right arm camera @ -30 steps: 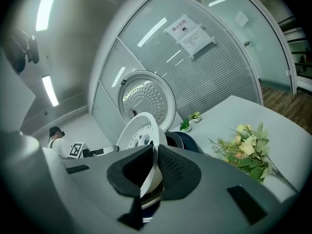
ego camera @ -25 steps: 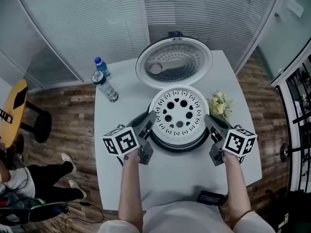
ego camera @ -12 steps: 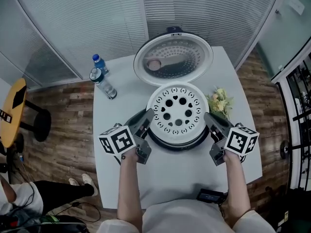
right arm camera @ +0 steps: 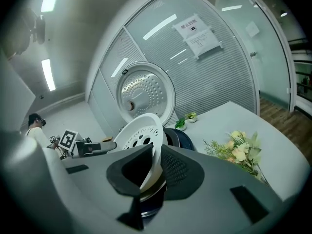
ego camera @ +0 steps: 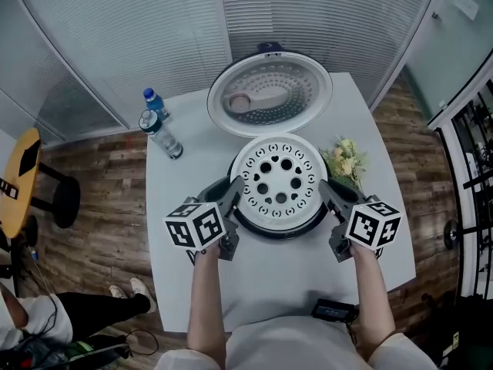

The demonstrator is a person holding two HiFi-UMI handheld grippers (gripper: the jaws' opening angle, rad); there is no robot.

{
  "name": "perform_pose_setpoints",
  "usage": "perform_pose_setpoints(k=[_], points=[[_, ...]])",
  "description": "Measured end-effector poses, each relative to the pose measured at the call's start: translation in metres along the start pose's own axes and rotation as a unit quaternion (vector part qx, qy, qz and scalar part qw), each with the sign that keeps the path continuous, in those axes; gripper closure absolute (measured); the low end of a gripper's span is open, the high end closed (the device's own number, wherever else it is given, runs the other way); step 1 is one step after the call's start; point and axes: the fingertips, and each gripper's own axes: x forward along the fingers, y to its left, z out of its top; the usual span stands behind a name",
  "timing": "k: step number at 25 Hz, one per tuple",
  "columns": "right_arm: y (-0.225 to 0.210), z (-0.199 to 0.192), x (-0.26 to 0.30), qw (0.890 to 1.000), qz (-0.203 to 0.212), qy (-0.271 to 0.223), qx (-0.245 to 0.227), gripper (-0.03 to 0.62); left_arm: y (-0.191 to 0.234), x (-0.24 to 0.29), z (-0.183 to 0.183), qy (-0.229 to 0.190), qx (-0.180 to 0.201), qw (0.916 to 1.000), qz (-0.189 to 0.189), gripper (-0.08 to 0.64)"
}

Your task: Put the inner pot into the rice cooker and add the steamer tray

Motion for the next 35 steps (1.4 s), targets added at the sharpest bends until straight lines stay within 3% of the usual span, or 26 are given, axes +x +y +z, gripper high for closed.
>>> perform_pose_setpoints(k=[3, 7, 12, 22, 24, 27, 29, 31, 35], points=[[-0.001, 0.0, 0.002, 1.0, -0.007, 0.0, -0.013, 0.537, 0.0, 0.002, -0.001, 0.012, 0.034, 0.9992, 0.018, 0.492], [-0.004, -0.001, 0.007, 0.999, -0.016, 0.004, -0.028, 0.531, 0.001, 0.005, 0.001, 0.012, 0.043, 0.9989, 0.014, 0.492], [-0.012, -0.005, 0.007, 0.998, -0.036, 0.011, -0.056, 0.521, -0.005, 0.011, -0.001, 0.026, 0.087, 0.9958, 0.012, 0.488], [-0.015, -0.011, 0.014, 0.984, -0.091, 0.025, -0.153, 0.511, -0.003, 0.021, -0.016, 0.077, 0.193, 0.9764, 0.061, 0.386], [-0.015, -0.011, 0.015, 0.981, -0.098, 0.026, -0.165, 0.511, 0.0, 0.022, -0.018, 0.09, 0.228, 0.9663, 0.08, 0.376], [-0.017, -0.011, 0.017, 0.976, -0.111, 0.028, -0.183, 0.511, 0.005, 0.025, -0.023, 0.137, 0.322, 0.9273, 0.133, 0.346], [-0.018, -0.011, 0.018, 0.973, -0.121, 0.031, -0.195, 0.511, 0.004, 0.028, -0.027, 0.155, 0.359, 0.9087, 0.147, 0.325], [-0.019, -0.013, 0.017, 0.97, -0.128, 0.033, -0.202, 0.511, 0.001, 0.029, -0.029, 0.155, 0.37, 0.9039, 0.148, 0.321], [-0.017, -0.013, 0.014, 0.971, -0.127, 0.033, -0.199, 0.511, 0.0, 0.028, -0.029, 0.144, 0.357, 0.9112, 0.146, 0.318]])
